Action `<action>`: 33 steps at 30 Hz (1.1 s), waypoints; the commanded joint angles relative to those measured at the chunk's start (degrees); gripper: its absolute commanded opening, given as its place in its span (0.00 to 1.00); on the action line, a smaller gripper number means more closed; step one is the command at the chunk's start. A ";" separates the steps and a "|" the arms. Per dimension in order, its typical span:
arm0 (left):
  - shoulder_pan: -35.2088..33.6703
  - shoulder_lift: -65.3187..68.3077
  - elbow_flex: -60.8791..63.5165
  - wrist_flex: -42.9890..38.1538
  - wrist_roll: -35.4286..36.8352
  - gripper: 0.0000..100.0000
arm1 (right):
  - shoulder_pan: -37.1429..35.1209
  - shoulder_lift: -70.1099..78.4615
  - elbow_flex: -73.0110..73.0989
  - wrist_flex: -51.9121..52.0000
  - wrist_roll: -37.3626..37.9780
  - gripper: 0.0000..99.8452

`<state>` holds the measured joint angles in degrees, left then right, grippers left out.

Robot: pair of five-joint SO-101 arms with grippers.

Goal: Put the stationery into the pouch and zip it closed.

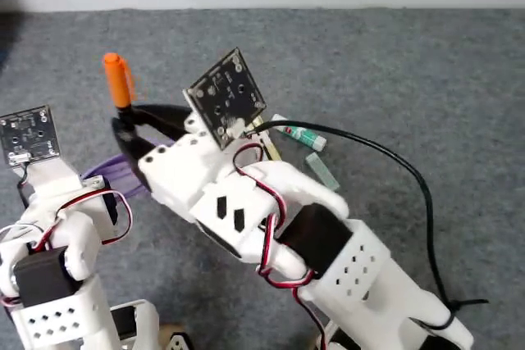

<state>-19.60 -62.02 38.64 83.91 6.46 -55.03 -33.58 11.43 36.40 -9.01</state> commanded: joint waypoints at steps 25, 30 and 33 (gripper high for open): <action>0.26 0.26 -1.54 -0.62 0.70 0.01 | -1.27 -10.77 28.48 -14.73 11.08 0.10; 0.26 0.26 -0.04 -0.97 0.70 0.01 | -1.27 -10.68 28.57 -13.76 11.08 0.18; 0.26 0.18 -0.04 -0.97 0.70 0.01 | -1.10 -11.30 28.57 -13.32 11.08 0.17</action>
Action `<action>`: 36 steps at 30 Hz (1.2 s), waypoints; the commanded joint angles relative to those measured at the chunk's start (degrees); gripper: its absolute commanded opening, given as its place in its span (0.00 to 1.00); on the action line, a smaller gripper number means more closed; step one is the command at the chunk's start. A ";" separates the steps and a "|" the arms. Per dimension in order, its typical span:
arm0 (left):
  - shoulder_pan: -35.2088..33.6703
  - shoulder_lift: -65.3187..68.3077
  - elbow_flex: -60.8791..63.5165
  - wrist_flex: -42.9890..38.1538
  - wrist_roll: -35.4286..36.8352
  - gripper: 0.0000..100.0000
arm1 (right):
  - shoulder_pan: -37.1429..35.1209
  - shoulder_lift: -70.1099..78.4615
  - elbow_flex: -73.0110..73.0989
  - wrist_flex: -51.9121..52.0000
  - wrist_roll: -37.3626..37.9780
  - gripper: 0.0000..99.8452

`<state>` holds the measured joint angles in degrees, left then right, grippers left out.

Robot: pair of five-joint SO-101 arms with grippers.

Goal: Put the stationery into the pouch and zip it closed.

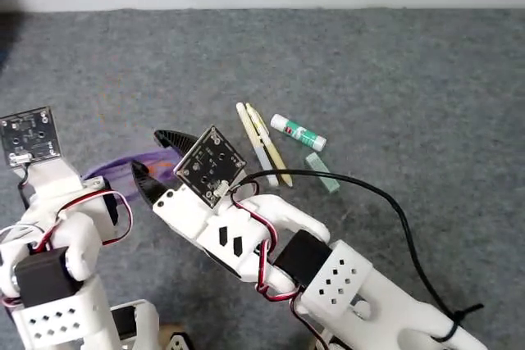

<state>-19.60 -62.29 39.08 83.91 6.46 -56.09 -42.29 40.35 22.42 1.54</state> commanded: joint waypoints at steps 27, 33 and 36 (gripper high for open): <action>0.18 0.44 -0.31 -0.97 0.70 0.01 | 39.78 -30.90 0.18 38.73 0.53 0.17; 0.18 0.44 -0.31 -0.97 0.70 0.01 | 52.53 -22.29 4.57 37.23 -1.76 0.17; 0.18 0.44 -0.22 -0.97 0.70 0.01 | 46.73 -23.16 1.76 43.21 -0.35 0.17</action>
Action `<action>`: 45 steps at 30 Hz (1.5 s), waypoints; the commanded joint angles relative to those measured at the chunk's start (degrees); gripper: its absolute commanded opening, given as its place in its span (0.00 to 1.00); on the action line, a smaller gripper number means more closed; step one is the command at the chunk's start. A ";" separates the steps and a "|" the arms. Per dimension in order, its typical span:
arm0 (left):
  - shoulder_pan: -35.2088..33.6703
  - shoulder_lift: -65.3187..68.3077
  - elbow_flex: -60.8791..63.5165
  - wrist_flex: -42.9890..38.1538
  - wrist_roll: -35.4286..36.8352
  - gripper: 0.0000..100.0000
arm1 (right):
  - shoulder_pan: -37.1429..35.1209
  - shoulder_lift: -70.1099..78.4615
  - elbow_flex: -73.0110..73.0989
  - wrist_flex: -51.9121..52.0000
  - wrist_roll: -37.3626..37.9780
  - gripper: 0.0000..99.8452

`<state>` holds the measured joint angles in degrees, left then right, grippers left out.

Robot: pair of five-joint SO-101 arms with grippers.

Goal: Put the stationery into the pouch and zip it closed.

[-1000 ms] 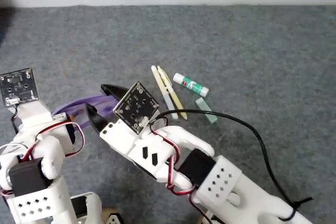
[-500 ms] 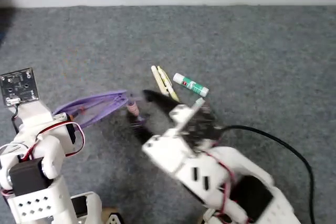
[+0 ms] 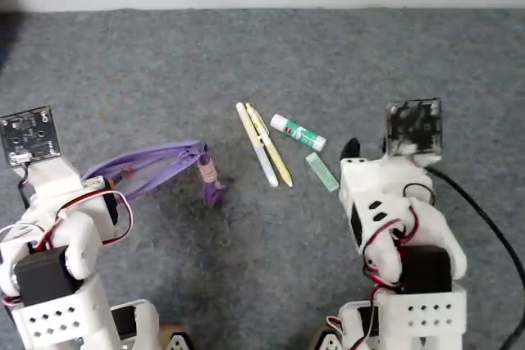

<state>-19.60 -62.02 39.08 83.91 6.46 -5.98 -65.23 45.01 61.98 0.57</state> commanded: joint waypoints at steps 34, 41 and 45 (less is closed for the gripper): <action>0.18 0.18 -0.22 -0.97 0.70 0.01 | -4.00 69.58 -38.15 9.54 2.11 0.17; 0.18 0.18 -0.22 -0.97 0.70 0.01 | -4.09 92.00 -65.23 25.71 9.23 0.17; 0.18 0.18 -0.13 -0.97 0.70 0.01 | -4.18 101.76 -78.86 33.01 10.02 0.17</action>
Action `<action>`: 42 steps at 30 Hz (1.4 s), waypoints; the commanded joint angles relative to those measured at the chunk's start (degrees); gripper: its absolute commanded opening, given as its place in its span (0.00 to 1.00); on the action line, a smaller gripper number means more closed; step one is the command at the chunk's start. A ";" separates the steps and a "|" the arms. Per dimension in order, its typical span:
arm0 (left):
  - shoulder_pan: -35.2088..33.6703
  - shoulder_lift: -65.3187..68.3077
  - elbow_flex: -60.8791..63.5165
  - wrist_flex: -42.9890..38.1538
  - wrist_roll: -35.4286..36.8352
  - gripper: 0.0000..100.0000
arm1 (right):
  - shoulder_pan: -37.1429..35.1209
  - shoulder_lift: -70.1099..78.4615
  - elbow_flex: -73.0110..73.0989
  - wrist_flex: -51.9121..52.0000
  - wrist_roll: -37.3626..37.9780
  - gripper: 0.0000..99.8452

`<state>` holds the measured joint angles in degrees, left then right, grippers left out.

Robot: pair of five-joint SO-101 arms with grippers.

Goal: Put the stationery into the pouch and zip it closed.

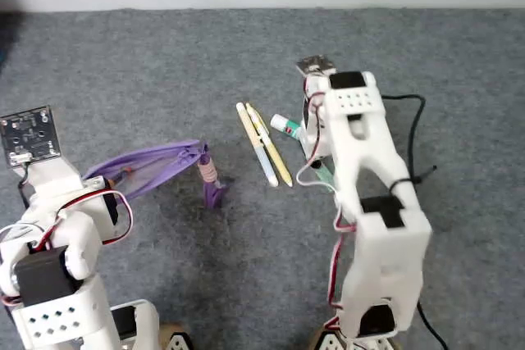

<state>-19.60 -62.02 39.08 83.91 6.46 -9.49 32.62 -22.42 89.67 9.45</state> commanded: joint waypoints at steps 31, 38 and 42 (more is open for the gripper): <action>0.18 0.18 -0.13 -0.97 0.70 0.01 | -0.84 22.20 -35.25 13.32 3.34 0.01; 0.18 0.18 -0.13 -0.97 0.70 0.01 | -1.89 8.66 -27.25 13.32 3.52 0.01; 0.18 0.18 -0.13 -0.97 0.70 0.01 | -2.59 -3.74 -15.82 13.23 3.34 0.01</action>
<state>-19.60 -62.02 39.08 83.91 6.55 -10.81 40.79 -44.04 100.40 12.09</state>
